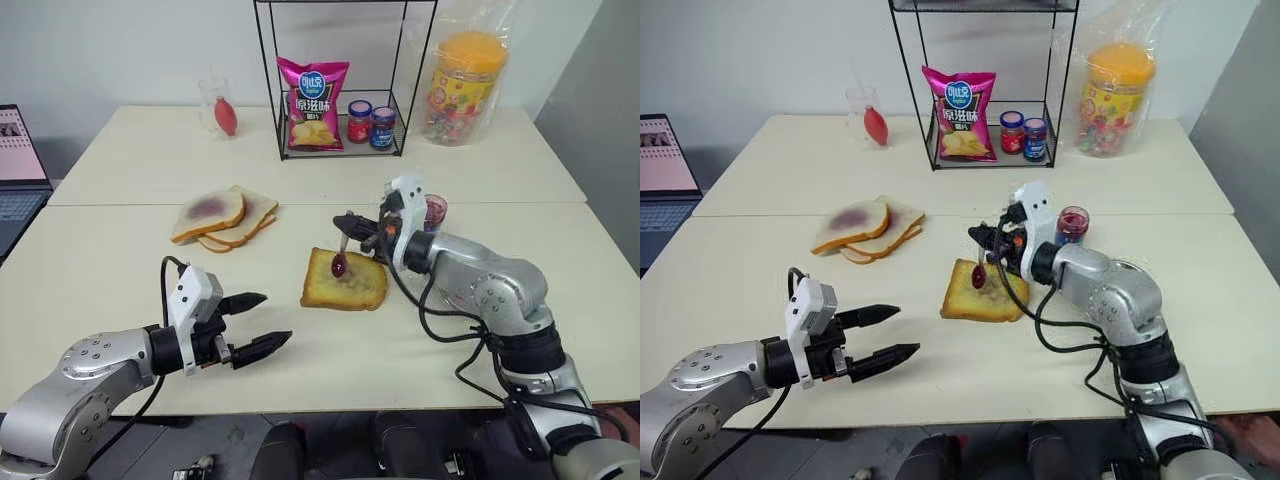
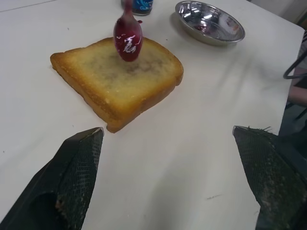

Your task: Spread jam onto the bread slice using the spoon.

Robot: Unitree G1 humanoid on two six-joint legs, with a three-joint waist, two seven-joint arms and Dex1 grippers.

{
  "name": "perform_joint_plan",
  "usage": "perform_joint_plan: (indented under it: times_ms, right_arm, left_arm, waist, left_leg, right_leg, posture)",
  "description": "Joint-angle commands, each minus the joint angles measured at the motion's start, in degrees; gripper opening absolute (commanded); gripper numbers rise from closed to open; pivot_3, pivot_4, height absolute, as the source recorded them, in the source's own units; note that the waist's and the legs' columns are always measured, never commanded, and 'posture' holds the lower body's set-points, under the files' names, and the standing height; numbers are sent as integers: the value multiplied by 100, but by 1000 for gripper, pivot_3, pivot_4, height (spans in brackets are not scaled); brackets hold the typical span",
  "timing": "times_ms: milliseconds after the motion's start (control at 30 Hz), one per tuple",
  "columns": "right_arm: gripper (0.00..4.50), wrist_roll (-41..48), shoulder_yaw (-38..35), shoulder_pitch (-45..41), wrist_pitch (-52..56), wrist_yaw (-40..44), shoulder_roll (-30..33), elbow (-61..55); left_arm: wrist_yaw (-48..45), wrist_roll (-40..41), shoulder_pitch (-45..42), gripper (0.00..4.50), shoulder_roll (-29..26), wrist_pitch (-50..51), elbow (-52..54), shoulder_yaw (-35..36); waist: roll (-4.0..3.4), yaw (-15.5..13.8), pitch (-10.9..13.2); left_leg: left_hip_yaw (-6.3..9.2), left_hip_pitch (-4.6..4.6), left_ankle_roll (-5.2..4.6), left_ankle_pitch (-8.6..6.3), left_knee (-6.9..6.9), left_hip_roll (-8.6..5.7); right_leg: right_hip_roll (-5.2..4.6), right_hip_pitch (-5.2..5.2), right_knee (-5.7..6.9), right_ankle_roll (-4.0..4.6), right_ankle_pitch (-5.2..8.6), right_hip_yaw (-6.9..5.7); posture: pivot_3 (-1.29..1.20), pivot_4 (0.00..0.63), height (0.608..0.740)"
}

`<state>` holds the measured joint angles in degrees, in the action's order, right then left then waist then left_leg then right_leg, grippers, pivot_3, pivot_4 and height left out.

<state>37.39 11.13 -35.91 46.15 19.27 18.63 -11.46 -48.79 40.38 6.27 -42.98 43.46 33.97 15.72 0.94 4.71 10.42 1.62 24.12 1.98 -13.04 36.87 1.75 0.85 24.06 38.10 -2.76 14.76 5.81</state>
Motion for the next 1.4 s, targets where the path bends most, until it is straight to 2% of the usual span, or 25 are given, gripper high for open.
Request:
perform_joint_plan:
  times_ms: [33, 700, 1400]
  right_arm:
    - [54, -512, 225, 73, -573, 441, 107, -349]
    - [54, -1281, 317, 90, -941, 1174, 189, -671]
    - [54, -1507, 171, 77, -992, 1332, 100, -637]
  left_arm:
    - [36, 75, -37, 4500, -23, -113, 217, -65]
    - [-113, -16, -302, 4500, -127, -263, 0, -271]
    - [-211, -138, -432, 4500, -179, -390, -141, -423]
  waist:
    - [0, -1, 0]
    - [1, -3, 1]
    - [1, -5, 1]
  left_leg:
    - [1, 0, 0, 0, -1, 1]
    - [3, -1, 0, 0, 2, 1]
    - [3, -2, 0, 0, 3, 1]
  right_leg:
    - [0, 0, 0, 0, 0, -1]
    - [1, -1, 4, 1, 0, -2]
    - [1, -1, 6, 1, -1, -2]
  posture:
    - [0, 150, 740]
    - [0, 150, 740]
    - [0, 150, 740]
